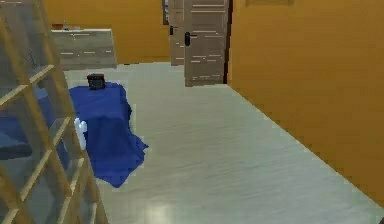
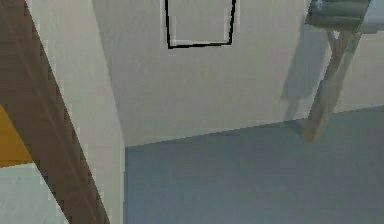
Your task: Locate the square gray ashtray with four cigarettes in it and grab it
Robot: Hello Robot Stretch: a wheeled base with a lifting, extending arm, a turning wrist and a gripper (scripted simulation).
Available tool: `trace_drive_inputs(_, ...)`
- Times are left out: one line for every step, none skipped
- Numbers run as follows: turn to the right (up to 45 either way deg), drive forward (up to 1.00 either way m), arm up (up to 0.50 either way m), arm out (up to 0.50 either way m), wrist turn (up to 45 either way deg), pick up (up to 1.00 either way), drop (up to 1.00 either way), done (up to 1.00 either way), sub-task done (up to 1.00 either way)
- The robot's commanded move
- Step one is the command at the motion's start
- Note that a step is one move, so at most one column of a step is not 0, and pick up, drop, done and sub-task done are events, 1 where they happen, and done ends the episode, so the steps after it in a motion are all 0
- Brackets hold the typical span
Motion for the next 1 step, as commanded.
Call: trace_drive_inputs(0.0,1.00,0.00,0.00,0.0,0.00,0.00,0.00,0.00)
